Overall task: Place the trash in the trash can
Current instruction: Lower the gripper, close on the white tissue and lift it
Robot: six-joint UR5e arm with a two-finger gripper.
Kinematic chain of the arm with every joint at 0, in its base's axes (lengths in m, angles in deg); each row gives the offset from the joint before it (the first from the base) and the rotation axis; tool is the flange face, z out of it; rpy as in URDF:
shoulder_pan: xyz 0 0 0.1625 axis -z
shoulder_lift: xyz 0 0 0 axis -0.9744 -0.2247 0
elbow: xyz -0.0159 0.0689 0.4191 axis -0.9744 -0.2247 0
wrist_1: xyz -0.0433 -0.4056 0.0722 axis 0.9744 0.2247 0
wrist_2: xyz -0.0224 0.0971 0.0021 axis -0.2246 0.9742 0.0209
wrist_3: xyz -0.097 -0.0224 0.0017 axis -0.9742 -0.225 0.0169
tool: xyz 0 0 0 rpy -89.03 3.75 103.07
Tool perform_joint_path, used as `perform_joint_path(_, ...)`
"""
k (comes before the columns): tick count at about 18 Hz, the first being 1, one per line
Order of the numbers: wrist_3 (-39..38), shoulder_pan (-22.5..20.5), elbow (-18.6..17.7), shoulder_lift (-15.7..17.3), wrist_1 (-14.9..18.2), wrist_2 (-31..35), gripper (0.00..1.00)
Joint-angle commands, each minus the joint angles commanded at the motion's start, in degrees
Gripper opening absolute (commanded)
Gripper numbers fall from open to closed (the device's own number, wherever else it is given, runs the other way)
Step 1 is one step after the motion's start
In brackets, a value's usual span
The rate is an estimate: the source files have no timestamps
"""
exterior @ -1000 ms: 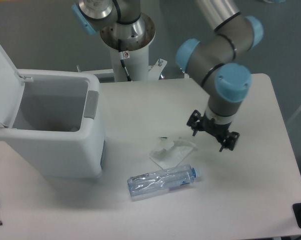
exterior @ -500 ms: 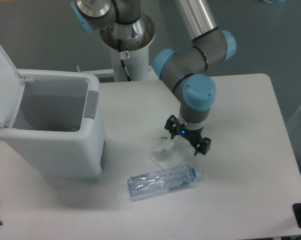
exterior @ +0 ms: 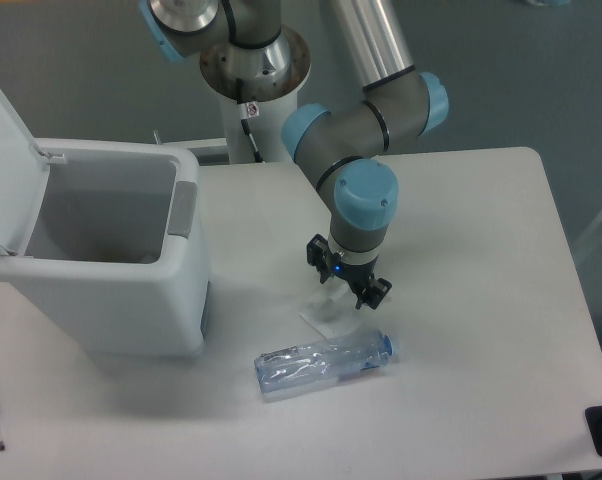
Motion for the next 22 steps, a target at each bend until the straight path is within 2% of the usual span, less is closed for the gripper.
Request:
perform_joint_path(1, -0.88, 0.00, 0.00, 0.00, 0.00, -0.09, 0.03)
perform_joint_path(2, -1.23, 0.00, 0.00, 0.00, 0.00, -0.09, 0.00)
perform_joint_path(13, -1.15, -0.26, 0.88, 0.61, 0.26, -0.35, 0.00)
perform_joint_path(16, -0.97, -0.70, 2.63, 1.76, 0.88, -0.35, 0.00)
perform_joint_path(18, -0.89, -1.31, 4.12, 1.93, 3.15, -0.53, 0.00)
perform_joint_path(22, -0.80, -1.76, 10.18, 2.02, 12.80, -0.62, 0.00)
